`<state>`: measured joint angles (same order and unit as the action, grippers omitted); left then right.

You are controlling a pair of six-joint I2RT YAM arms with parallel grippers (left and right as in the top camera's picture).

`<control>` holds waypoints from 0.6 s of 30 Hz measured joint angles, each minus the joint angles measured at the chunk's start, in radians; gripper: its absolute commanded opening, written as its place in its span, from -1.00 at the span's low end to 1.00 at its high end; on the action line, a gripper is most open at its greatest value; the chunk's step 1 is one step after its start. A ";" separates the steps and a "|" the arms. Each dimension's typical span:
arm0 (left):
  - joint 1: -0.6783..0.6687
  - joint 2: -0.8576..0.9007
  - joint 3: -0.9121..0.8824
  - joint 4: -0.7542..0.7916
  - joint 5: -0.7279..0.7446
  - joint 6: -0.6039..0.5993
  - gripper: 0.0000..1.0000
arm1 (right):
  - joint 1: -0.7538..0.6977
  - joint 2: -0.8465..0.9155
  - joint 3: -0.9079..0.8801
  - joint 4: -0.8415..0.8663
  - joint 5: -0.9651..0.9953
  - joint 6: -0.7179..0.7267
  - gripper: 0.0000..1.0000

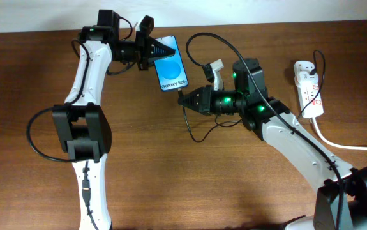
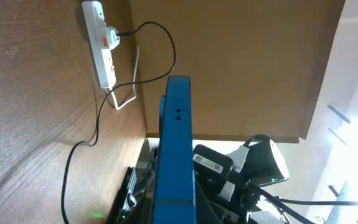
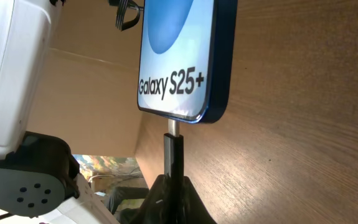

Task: Plug charger to phone and switch on socket
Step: 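Lift the cable plug up toward the phone's bottom port, then push the cable plug upward into the phone's charging port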

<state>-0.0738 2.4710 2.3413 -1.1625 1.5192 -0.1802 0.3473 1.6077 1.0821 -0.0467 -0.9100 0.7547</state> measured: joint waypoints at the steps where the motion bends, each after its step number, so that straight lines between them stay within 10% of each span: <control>1: -0.001 0.000 0.000 0.000 0.000 0.000 -1.00 | 0.000 0.000 0.000 0.000 -0.001 0.000 -0.92; 18: -0.012 0.000 0.000 0.001 0.000 0.000 -1.00 | 0.000 0.000 -0.002 -0.001 -0.022 0.000 -0.92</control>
<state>-0.0860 2.4710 2.3413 -1.1618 1.5192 -0.1802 0.3473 1.6077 1.0805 -0.0479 -0.9318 0.7547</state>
